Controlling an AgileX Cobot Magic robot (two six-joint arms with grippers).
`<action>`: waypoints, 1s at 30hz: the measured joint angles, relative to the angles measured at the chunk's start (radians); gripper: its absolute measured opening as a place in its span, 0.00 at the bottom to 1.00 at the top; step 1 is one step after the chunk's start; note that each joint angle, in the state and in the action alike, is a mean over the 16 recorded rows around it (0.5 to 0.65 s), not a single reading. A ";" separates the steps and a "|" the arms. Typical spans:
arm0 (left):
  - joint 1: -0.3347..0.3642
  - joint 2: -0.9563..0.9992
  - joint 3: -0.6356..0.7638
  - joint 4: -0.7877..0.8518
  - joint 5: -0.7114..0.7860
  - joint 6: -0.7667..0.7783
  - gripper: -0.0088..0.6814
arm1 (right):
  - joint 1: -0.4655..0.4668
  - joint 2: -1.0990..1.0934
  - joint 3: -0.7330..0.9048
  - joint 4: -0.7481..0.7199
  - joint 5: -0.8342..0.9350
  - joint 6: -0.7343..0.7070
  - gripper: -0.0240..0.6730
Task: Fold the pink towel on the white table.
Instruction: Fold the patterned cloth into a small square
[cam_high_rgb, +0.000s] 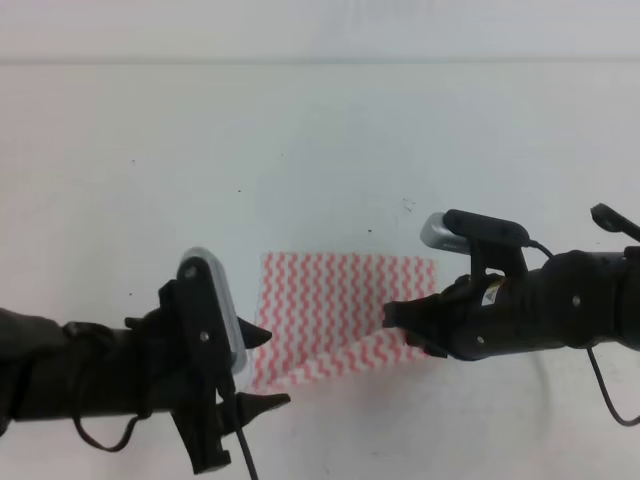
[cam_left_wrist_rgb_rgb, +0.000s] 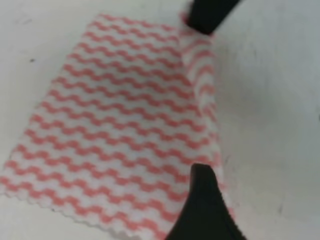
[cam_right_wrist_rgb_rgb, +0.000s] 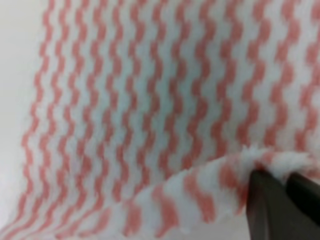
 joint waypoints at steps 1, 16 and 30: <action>-0.002 0.013 -0.001 -0.002 -0.008 0.015 0.66 | -0.001 0.002 0.000 0.000 -0.001 0.000 0.01; -0.016 0.166 -0.003 -0.053 -0.100 0.169 0.65 | -0.007 0.015 0.000 0.005 -0.011 0.000 0.01; -0.016 0.261 -0.007 -0.181 -0.162 0.332 0.65 | -0.023 0.015 0.000 0.010 -0.012 -0.018 0.01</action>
